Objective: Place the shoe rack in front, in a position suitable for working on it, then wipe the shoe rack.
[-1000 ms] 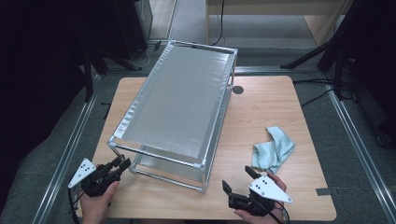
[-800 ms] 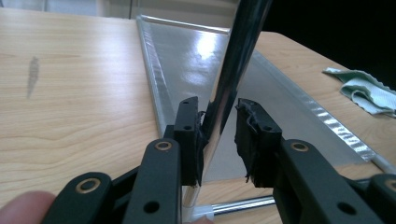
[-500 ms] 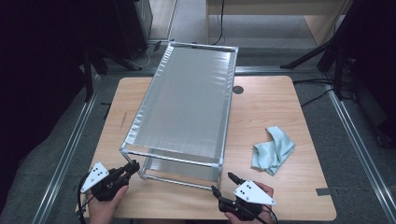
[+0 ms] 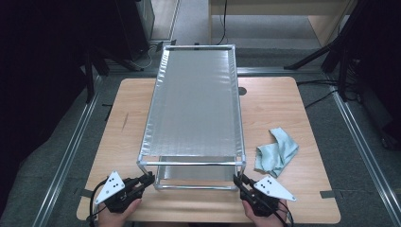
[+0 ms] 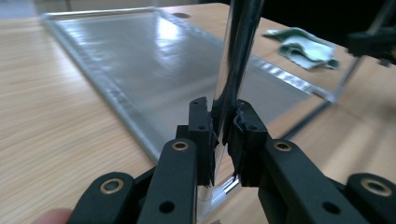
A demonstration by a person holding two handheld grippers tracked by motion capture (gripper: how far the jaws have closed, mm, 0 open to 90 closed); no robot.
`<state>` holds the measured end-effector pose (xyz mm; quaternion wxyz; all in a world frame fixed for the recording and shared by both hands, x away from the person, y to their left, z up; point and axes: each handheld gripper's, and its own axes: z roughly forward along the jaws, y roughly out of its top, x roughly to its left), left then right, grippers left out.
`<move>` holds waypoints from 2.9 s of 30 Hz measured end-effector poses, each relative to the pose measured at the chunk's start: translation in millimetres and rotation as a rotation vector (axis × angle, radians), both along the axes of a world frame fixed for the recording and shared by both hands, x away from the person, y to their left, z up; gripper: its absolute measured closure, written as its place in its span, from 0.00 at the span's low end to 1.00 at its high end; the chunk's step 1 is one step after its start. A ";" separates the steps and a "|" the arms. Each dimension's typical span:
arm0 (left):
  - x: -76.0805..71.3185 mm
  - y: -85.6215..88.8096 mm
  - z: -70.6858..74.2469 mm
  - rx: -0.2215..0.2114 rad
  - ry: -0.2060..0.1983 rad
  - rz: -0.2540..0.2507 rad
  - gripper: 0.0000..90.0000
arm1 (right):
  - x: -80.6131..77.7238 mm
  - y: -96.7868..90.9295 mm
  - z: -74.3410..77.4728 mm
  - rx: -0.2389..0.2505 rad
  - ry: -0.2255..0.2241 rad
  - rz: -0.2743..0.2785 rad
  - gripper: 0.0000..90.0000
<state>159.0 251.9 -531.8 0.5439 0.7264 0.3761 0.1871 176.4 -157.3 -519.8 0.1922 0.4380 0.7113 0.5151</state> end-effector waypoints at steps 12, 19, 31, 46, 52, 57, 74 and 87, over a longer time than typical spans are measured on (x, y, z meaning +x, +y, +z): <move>-12.6 -35.3 0.8 0.033 -0.028 -0.112 0.90 | 9.7 -25.5 1.5 -0.007 -0.001 -0.156 0.87; -16.1 -43.2 1.6 0.046 -0.045 -0.126 0.91 | 13.2 -34.1 0.6 0.014 0.000 -0.159 0.86; -13.3 -39.3 2.0 -0.048 -0.023 -0.179 0.74 | 16.9 -54.3 6.1 0.065 -0.006 -0.052 0.41; -10.0 -43.0 1.6 -0.062 -0.034 -0.209 0.79 | 52.8 -120.5 16.7 0.022 -0.016 -0.332 0.30; -10.2 -45.5 0.8 -0.042 -0.036 -0.203 0.88 | 91.9 -110.8 -12.2 -0.069 0.136 -0.423 0.75; -10.8 -47.8 0.5 -0.044 -0.035 -0.214 0.88 | 89.2 -117.1 -21.4 -0.076 0.194 -0.426 0.93; -11.7 -53.7 1.1 -0.029 -0.049 -0.224 0.88 | 83.9 -115.2 -16.0 -0.116 0.152 -0.375 0.78; -12.0 -56.8 1.1 -0.021 -0.053 -0.222 0.89 | 47.1 -126.7 -20.0 -0.092 0.331 -0.236 0.96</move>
